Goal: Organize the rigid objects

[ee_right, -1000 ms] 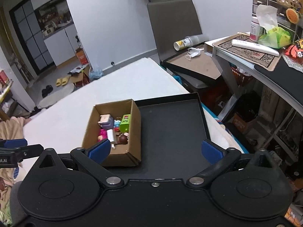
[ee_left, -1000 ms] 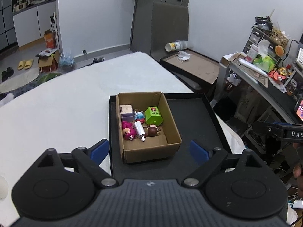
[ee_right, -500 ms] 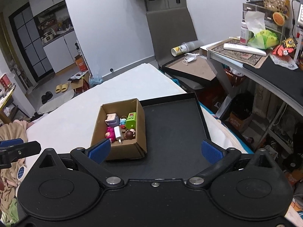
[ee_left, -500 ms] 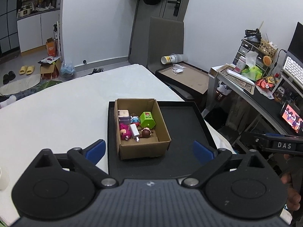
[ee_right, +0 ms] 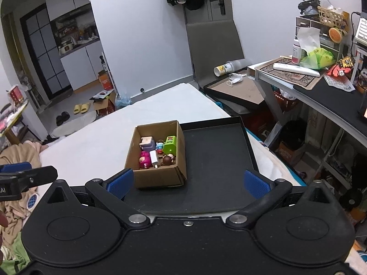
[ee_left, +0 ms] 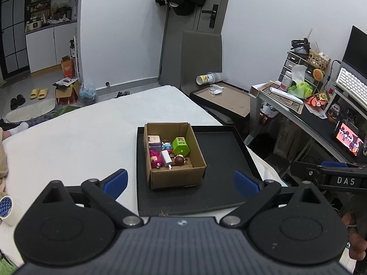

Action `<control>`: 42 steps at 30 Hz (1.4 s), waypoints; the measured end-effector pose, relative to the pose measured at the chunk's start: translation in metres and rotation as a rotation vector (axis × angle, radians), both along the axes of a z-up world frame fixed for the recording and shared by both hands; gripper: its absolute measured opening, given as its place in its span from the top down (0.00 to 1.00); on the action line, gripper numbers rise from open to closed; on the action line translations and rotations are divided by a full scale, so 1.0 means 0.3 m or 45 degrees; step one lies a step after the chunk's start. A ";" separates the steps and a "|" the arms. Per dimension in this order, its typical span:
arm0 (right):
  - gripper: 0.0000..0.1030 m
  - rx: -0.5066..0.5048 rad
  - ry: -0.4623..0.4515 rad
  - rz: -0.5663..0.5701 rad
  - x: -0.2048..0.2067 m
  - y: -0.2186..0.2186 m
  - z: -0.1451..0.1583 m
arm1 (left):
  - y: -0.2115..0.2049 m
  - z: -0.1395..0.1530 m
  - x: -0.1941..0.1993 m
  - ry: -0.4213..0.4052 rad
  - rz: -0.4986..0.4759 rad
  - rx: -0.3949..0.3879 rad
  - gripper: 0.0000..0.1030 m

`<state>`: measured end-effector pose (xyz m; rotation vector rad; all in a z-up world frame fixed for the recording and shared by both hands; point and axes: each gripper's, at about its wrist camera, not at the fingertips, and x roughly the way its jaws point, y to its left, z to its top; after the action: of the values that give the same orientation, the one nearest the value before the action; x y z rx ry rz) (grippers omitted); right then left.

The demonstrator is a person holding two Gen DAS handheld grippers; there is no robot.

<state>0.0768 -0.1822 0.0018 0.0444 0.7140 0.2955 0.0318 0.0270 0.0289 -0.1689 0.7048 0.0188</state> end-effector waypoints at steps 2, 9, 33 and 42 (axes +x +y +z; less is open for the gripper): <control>0.00 0.003 -0.005 -0.004 -0.017 -0.007 0.002 | -0.007 0.000 -0.014 0.001 0.003 0.010 0.04; 0.00 0.024 -0.015 -0.003 -0.067 -0.033 -0.001 | -0.034 0.013 -0.064 -0.011 -0.010 0.014 0.04; 0.00 0.027 -0.058 0.003 -0.167 -0.068 0.015 | -0.086 0.040 -0.157 -0.039 -0.004 0.044 0.04; 0.00 0.018 -0.076 0.008 -0.189 -0.066 0.034 | -0.079 0.051 -0.173 -0.040 -0.005 0.023 0.04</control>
<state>0.0201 -0.2019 0.0120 0.0469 0.6528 0.3066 -0.0201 0.0033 0.0443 -0.1503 0.6735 0.0191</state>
